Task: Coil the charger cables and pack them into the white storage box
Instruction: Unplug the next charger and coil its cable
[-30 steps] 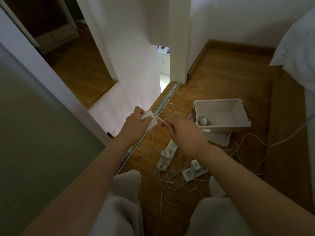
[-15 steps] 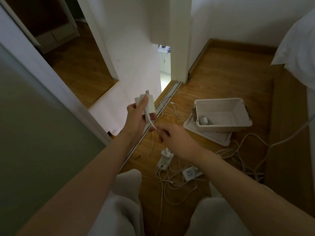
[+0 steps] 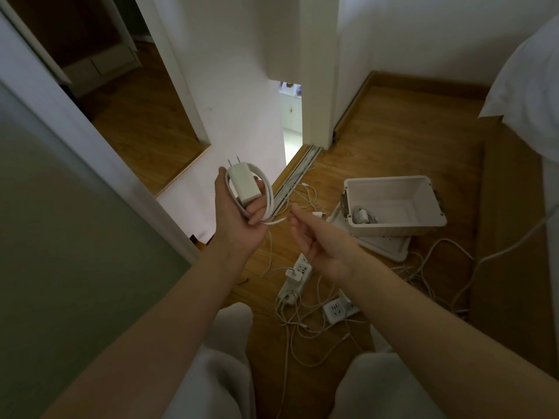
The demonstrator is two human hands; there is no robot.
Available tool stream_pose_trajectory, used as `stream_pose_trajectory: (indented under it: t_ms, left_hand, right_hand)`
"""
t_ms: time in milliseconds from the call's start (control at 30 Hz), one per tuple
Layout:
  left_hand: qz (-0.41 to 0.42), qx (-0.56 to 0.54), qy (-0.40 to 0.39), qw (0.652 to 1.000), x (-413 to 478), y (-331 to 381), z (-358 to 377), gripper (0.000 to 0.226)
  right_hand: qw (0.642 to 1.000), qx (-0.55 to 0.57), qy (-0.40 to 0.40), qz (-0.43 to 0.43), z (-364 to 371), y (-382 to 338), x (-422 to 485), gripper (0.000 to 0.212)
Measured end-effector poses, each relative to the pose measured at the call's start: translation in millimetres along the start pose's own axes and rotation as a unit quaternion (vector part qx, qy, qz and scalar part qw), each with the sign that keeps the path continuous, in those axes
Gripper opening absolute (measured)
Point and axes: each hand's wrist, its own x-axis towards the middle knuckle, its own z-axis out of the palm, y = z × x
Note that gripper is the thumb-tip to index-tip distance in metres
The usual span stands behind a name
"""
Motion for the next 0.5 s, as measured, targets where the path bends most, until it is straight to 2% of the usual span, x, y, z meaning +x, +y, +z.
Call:
stream_pose_trajectory:
  t_ms: [33,100,167,200,267,333,500]
  left_hand:
    - [-0.006,0.002,0.001,1.000,-0.6,-1.2,1.6,0.061]
    - [-0.015,0.016,0.008,1.000,-1.3,-2.9,4.2,0.060]
    - [-0.030,0.041,0.012,0.999,-2.6,-5.0,6.3,0.057]
    - [-0.039,0.058,0.011,0.998,-2.8,-5.9,6.7,0.056]
    - [-0.057,0.093,0.002,0.994,-2.8,-7.2,7.2,0.057]
    - [-0.068,0.126,-0.022,0.989,-2.4,-9.3,8.0,0.056]
    - [-0.071,0.181,-0.025,0.981,-2.6,-11.9,9.6,0.045]
  right_hand:
    - [1.000,-0.006,-0.001,-0.015,0.1,1.1,0.0,0.011]
    - [0.991,-0.113,0.015,-0.066,0.3,4.1,1.2,0.015]
    - [0.958,-0.247,0.033,-0.139,1.4,7.0,1.4,0.023]
    - [0.933,-0.311,0.039,-0.175,1.9,8.7,1.8,0.026]
    - [0.862,-0.449,0.059,-0.229,1.1,11.5,5.2,0.026]
    - [0.790,-0.555,0.073,-0.250,-1.4,12.1,10.4,0.028]
    - [0.696,-0.633,0.027,-0.337,-5.5,12.7,11.6,0.027]
